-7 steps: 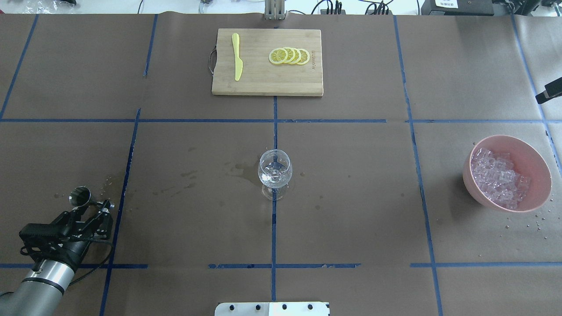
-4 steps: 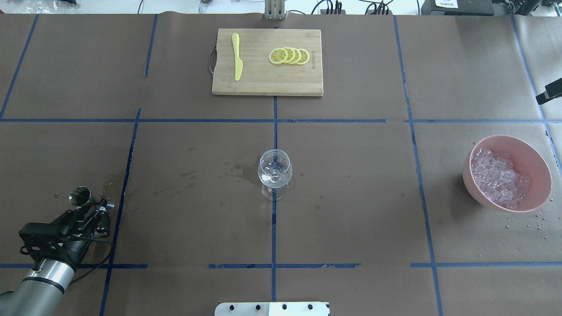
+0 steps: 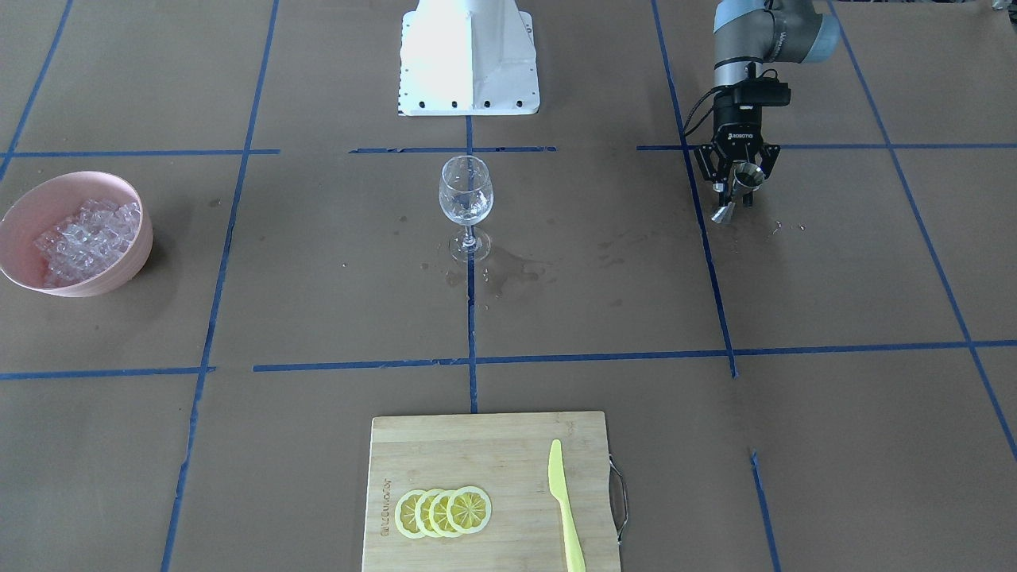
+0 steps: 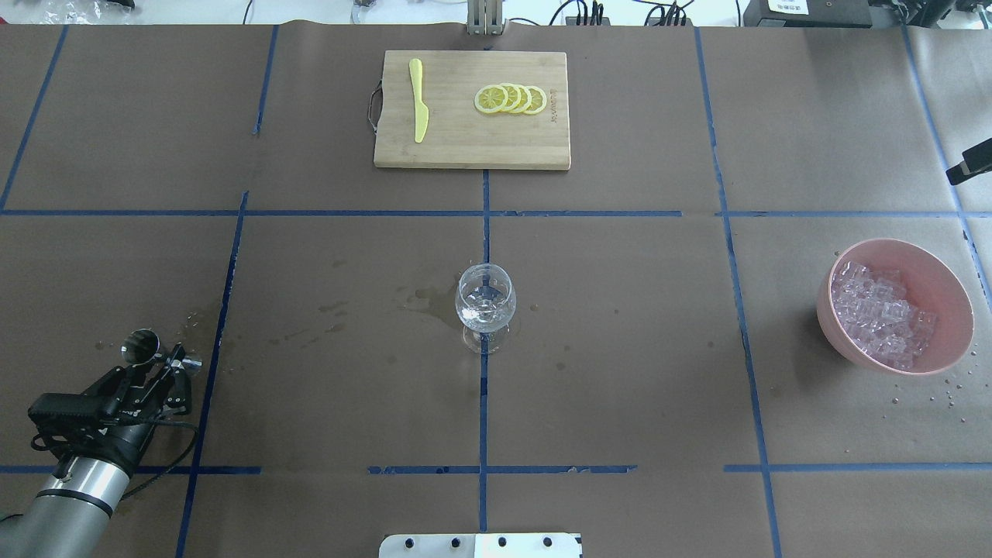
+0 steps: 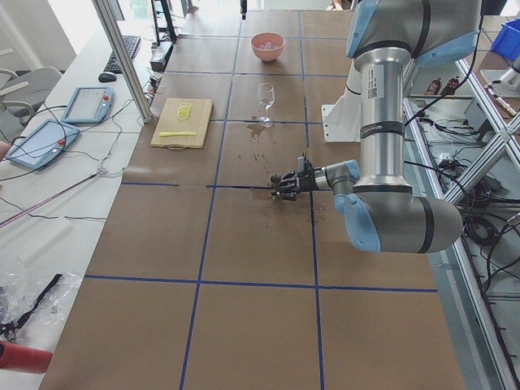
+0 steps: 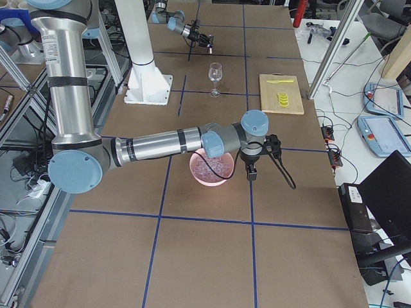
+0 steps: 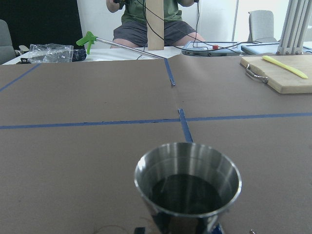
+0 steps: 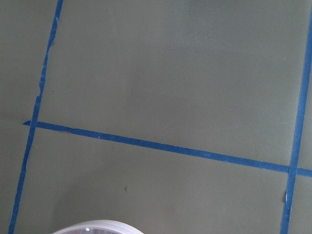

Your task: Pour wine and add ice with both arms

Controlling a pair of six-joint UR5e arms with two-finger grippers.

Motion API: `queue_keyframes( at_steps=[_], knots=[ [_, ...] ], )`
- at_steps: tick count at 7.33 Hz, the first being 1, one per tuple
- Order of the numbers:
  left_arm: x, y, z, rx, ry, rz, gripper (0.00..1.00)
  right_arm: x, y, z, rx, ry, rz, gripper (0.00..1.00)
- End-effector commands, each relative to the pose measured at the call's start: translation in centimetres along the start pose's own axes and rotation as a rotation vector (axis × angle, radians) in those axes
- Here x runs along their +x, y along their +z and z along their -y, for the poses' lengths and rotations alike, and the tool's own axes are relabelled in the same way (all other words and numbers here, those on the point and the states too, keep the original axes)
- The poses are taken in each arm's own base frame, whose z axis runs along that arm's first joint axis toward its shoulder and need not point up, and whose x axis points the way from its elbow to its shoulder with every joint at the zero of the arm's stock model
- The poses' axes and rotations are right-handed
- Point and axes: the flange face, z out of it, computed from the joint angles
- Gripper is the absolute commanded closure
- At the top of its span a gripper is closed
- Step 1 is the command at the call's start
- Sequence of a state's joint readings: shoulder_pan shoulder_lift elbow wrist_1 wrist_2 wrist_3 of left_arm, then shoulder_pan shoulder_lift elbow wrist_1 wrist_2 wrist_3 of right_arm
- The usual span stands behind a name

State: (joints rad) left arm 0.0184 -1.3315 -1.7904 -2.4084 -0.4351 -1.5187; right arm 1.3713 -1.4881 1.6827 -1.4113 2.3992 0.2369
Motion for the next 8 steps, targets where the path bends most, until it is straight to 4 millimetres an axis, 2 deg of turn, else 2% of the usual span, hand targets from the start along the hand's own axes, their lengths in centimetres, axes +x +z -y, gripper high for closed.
queue_keyframes(
  at_steps=[1, 2, 4, 6, 7, 8],
  knots=[
    [0.1, 0.0, 0.2, 0.006, -0.008, -0.003, 0.89, 0.3, 0.2, -0.1, -0.005, 0.005, -0.001, 0.00],
    [0.5, -0.2, 0.6, 0.005, -0.022, -0.010, 1.00, 0.3, 0.3, -0.1, -0.006, 0.006, -0.001, 0.00],
    [1.1, -0.4, 2.0, 0.013, -0.047, -0.015, 1.00, 0.3, 0.2, 0.0, -0.005, 0.006, -0.001, 0.00],
    [3.6, -1.7, 5.0, 0.011, -0.093, -0.054, 1.00, 0.2, 0.3, 0.0, -0.005, 0.003, -0.001, 0.00],
    [5.7, -2.5, 6.8, 0.020, -0.123, -0.117, 1.00, 0.2, 0.2, 0.0, -0.004, 0.004, -0.001, 0.00],
    [8.6, -2.9, 8.0, 0.047, -0.065, -0.168, 1.00, 0.2, 0.2, 0.1, -0.003, 0.003, -0.002, 0.00]
  ],
)
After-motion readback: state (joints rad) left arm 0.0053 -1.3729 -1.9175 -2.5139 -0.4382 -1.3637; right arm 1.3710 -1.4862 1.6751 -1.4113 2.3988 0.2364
